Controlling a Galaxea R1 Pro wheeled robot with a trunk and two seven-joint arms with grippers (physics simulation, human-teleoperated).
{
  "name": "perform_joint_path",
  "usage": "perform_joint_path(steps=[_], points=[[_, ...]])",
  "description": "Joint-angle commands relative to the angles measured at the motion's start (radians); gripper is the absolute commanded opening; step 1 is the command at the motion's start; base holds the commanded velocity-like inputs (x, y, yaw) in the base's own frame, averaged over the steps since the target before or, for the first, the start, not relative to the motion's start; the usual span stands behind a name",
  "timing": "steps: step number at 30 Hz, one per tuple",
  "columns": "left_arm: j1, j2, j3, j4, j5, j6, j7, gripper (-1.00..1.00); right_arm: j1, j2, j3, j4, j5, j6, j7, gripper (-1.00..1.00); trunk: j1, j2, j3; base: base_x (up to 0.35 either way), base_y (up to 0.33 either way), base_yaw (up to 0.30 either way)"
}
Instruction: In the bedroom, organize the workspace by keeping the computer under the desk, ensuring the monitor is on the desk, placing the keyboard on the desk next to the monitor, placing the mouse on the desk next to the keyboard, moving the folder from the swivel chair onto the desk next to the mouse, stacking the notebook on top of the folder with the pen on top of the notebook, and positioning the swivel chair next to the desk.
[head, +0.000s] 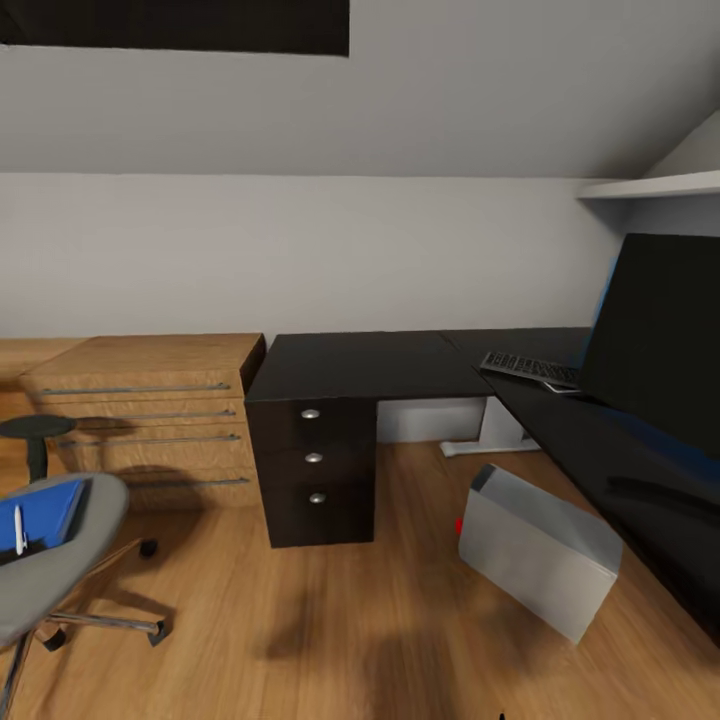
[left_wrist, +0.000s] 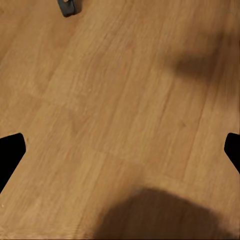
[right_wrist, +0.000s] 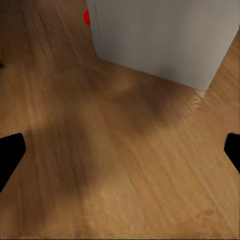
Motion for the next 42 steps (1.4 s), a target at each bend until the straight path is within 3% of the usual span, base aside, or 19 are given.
perform_joint_path(steps=[1,10,23,35,42], points=[[0.000,0.000,-0.001,-0.002,0.007,0.005,0.004,1.00,0.000,0.000,0.004,0.000,-0.001,-0.003,-0.005,1.00,-0.005,0.007,0.002,-0.334,-0.042,0.236],[0.000,0.000,-0.001,0.001,0.008,-0.061,0.004,1.00,0.000,0.013,0.007,0.001,0.005,-0.005,-0.004,1.00,-0.039,0.070,0.028,-0.340,-0.010,0.071],[0.000,-0.001,-0.001,0.002,0.007,-0.070,0.005,1.00,0.000,0.014,0.008,0.002,0.005,-0.006,-0.004,1.00,-0.089,0.161,0.069,-0.340,-0.035,0.051],[0.000,-0.001,-0.001,0.001,0.005,-0.070,0.005,1.00,0.000,0.014,0.008,0.002,0.005,-0.006,-0.004,1.00,-0.135,0.245,0.106,-0.296,-0.217,0.260],[0.000,-0.001,-0.001,0.002,0.005,-0.070,0.005,1.00,0.000,0.013,0.009,0.002,0.005,-0.006,-0.003,1.00,-0.162,0.294,0.128,-0.295,-0.204,0.023]])
